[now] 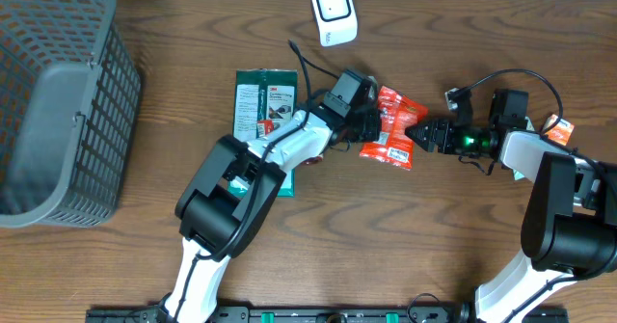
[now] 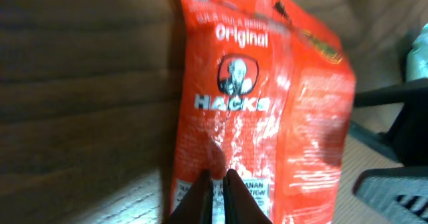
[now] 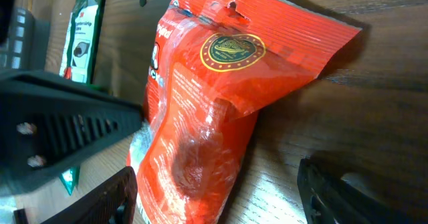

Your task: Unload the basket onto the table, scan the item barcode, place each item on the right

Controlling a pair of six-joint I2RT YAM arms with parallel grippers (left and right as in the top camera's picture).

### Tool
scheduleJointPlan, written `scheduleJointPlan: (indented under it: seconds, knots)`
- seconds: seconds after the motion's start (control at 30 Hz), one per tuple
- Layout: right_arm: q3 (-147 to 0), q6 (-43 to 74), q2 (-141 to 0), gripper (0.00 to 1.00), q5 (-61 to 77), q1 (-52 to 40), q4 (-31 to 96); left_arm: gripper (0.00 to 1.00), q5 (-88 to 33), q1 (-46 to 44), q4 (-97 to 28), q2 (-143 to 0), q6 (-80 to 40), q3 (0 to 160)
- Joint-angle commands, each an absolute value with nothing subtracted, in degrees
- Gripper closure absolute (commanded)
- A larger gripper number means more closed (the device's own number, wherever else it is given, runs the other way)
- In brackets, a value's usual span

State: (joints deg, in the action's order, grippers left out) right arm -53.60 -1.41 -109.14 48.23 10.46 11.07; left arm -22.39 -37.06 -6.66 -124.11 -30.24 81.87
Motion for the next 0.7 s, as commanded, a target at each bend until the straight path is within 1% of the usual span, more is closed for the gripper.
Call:
scheduleJointPlan:
  seconds: [0.0, 0.13, 0.3, 0.5, 0.67]
  knots:
    - [-53.0, 0.4, -109.9, 0.27, 48.6, 10.4, 11.1, 0.91, -19.8, -37.3, -7.5, -127.4, -30.5, 80.8]
    - [-52.9, 0.4, -109.9, 0.27, 49.8, 10.4, 11.1, 0.91, -19.8, -37.3, -7.9, -129.7, -30.0, 80.8]
    - [-52.7, 0.4, -109.9, 0.28, 51.8, 10.4, 10.3, 0.91, -19.8, -37.3, -11.9, -130.3, -25.5, 80.8]
    - [-52.7, 1.7, -111.5, 0.29, 53.9, 9.7, 8.6, 0.91, -19.8, -37.3, -15.0, -130.3, -25.1, 80.8]
    - [-52.7, 4.3, -115.0, 0.3, 56.7, 8.9, 4.4, 0.91, -16.1, -37.3, -16.7, -130.3, -25.1, 80.8]
